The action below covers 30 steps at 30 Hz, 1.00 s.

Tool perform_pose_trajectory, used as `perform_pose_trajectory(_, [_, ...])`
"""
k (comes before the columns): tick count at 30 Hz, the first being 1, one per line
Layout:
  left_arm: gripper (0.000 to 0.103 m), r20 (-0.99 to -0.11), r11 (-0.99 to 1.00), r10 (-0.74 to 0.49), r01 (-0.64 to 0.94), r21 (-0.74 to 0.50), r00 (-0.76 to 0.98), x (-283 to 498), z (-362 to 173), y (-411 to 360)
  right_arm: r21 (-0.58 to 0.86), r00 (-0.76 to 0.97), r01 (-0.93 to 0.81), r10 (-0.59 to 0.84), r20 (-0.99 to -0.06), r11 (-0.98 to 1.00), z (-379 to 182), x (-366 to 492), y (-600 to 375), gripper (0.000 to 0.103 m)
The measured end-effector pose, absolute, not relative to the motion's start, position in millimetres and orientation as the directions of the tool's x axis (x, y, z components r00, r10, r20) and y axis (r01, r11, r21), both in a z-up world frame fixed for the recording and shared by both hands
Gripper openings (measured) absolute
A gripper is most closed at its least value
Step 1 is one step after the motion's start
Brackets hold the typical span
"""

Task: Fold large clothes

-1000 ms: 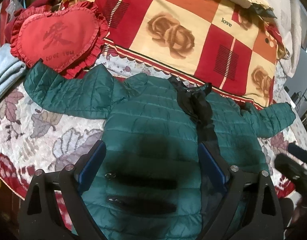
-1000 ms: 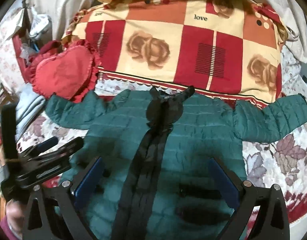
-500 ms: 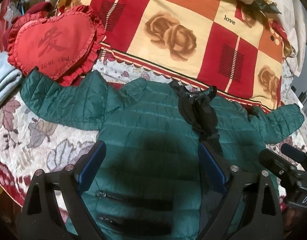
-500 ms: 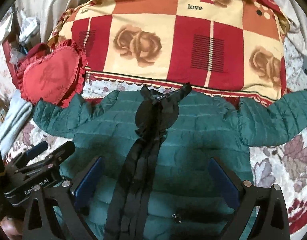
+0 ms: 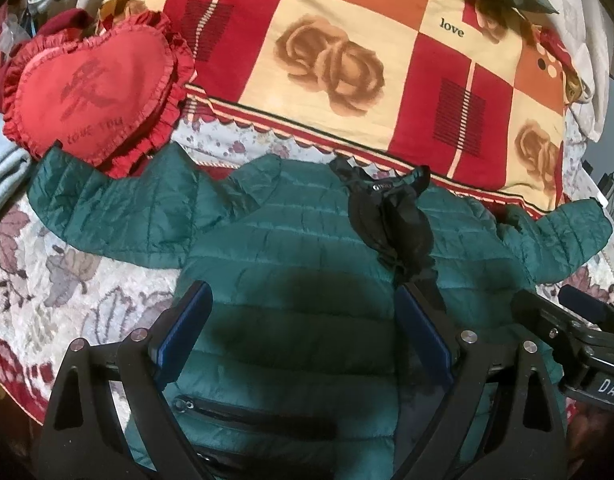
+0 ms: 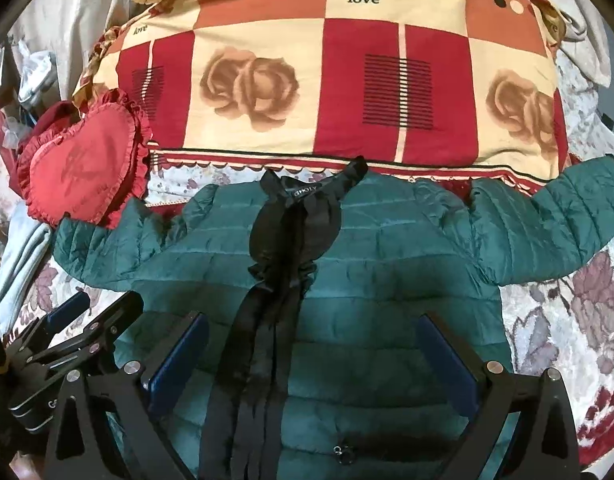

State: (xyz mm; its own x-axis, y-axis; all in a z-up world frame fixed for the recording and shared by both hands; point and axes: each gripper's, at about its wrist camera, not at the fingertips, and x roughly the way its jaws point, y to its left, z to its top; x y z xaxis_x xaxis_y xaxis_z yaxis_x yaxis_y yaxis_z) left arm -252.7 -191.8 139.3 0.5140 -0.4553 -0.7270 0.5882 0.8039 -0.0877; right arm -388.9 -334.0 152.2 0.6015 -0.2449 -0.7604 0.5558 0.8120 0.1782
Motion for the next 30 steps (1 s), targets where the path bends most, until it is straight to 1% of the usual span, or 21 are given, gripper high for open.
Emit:
perform_pose_trajectory(14, [0.093,-0.732,0.806,-0.454,0.584,-0.096,0.507,-251,134,-189,0.162,0.591,0.57,-0.265,-0.762,0.806,147,-388,-333,0.103])
perform_pose_trajectory(30, [0.093,-0.743,0.811,-0.452,0.574,-0.111,0.494,-251,128,-185,0.071,0.562,0.582,-0.338,-0.755,0.81,146,-390,-326,0.103])
